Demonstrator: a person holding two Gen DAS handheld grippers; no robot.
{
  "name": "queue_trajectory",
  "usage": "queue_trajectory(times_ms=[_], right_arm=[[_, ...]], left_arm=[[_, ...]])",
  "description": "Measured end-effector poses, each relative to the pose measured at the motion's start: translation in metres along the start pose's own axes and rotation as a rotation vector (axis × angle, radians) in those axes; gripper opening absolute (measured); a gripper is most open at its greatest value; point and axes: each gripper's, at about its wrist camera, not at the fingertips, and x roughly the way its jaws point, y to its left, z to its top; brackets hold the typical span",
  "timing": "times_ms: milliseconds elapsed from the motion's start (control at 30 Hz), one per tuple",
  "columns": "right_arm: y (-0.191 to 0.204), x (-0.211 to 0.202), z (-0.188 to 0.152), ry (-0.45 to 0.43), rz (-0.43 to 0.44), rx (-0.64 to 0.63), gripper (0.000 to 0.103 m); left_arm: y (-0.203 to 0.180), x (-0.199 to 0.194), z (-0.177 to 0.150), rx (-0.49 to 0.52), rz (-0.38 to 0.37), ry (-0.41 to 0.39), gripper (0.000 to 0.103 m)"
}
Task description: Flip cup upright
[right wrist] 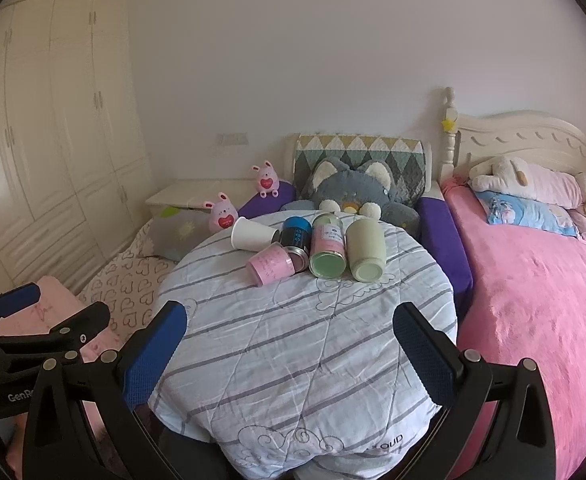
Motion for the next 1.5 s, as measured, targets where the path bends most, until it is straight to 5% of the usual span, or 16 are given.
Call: queue_trajectory(times_ms=[800, 1233, 1500], right_arm=[[0.008, 0.165, 0.041, 0.2, 0.061, -0.051, 0.103], [0.052, 0.318, 0.084, 0.363, 0.183, -0.435, 0.103], [0.076, 0.376, 0.092, 0.448, 0.271, -0.64, 0.103]], left_arm=[[0.018, 0.142, 0.046, -0.06, 0.088, 0.122, 0.103], [0.042, 0.235, 0.073, -0.137, 0.163, 0.187, 0.103], [0.039, 0.288, 0.082, -0.183, 0.207, 0.272, 0.103]])
